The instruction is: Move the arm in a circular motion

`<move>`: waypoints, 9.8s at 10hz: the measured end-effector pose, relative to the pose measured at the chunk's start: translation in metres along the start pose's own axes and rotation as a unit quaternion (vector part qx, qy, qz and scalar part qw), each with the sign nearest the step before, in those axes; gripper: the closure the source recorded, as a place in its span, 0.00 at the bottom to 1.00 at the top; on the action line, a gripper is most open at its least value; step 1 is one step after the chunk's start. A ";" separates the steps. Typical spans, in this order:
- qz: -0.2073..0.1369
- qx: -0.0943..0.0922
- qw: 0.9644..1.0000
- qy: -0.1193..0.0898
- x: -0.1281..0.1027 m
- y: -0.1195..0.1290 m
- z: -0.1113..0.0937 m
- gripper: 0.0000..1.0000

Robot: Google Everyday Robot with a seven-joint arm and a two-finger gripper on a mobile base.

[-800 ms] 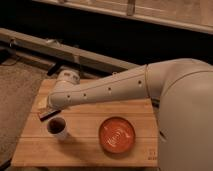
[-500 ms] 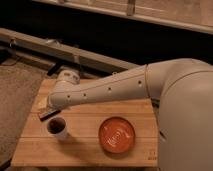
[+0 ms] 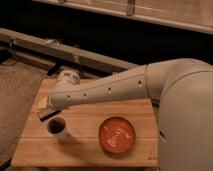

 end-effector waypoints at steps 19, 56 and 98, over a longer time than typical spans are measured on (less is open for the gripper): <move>0.000 0.000 1.000 0.000 0.000 0.000 0.000 0.20; 0.105 -0.233 0.966 -0.031 0.085 0.228 -0.131 0.20; 0.138 -0.269 0.953 0.004 0.085 0.268 -0.142 0.20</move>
